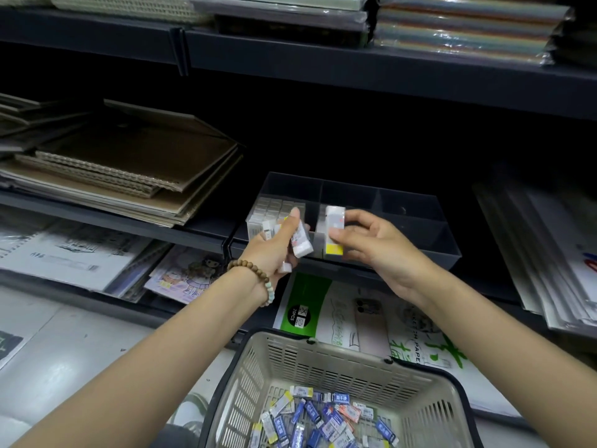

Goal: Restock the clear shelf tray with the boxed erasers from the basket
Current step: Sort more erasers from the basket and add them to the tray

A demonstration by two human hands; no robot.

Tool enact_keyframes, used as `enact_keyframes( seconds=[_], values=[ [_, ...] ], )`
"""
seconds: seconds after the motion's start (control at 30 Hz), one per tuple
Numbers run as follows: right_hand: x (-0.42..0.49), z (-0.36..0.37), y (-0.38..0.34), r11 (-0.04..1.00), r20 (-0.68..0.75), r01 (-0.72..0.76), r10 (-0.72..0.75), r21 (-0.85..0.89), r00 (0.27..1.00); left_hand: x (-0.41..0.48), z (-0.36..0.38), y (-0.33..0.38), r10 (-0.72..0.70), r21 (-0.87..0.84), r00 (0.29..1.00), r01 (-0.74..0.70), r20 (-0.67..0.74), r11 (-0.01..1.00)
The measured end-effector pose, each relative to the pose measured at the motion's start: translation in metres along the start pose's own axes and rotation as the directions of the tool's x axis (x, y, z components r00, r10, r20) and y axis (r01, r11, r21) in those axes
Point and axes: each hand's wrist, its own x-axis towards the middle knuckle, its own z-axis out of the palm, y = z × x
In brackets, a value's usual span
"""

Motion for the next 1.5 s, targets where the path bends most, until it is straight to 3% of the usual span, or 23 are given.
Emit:
enact_keyframes(
  seconds=[0.23,0.43,0.6,0.87,0.97,1.07,1.13,1.2,1.27,1.4,1.5],
  values=[
    [-0.011,0.011,0.003,0.974,0.08,-0.038,0.021,0.223,0.997,0.002,-0.005,0.007,0.1,-0.171,0.995,-0.103,-0.023,0.98],
    [-0.008,0.023,0.005,0.947,-0.063,0.003,0.018,0.322,0.998,-0.006,-0.001,0.009,0.089,-0.256,0.993,-0.067,0.074,0.964],
    [-0.001,0.014,-0.002,0.92,-0.18,0.054,0.019,0.389,0.983,-0.011,0.0,0.005,0.086,-0.207,0.981,-0.049,0.175,0.977],
    [0.006,-0.008,-0.014,0.956,-0.042,0.009,0.003,0.294,0.999,-0.007,-0.004,0.014,0.168,0.106,0.943,-0.206,0.286,0.973],
    [0.011,-0.02,-0.018,0.979,0.04,0.001,-0.009,0.202,0.999,-0.002,-0.002,0.016,0.132,0.157,0.939,-0.19,0.316,0.969],
    [0.02,-0.035,-0.024,0.994,0.003,0.067,-0.067,0.082,0.998,0.004,0.001,0.017,0.078,0.086,0.947,-0.11,0.312,0.99],
    [0.029,-0.049,-0.026,0.981,-0.04,0.127,-0.134,-0.148,0.99,0.008,0.002,0.019,0.042,0.028,0.957,-0.052,0.288,0.998],
    [0.039,-0.059,-0.025,0.861,-0.051,0.141,-0.19,-0.489,0.981,0.012,0.001,0.021,0.01,-0.034,0.964,-0.001,0.265,0.999],
    [0.049,-0.06,-0.018,0.71,-0.02,0.117,-0.182,-0.694,0.983,0.015,-0.002,0.024,-0.014,-0.095,0.963,0.041,0.269,0.995],
    [0.067,-0.045,0.001,0.614,0.025,0.108,-0.143,-0.782,0.989,0.018,-0.009,0.028,-0.031,-0.176,0.931,0.101,0.364,0.979],
    [0.078,-0.038,0.013,0.63,-0.028,0.092,-0.179,-0.771,0.983,0.016,-0.01,0.028,-0.051,-0.218,0.912,0.151,0.407,0.964]
  ],
)
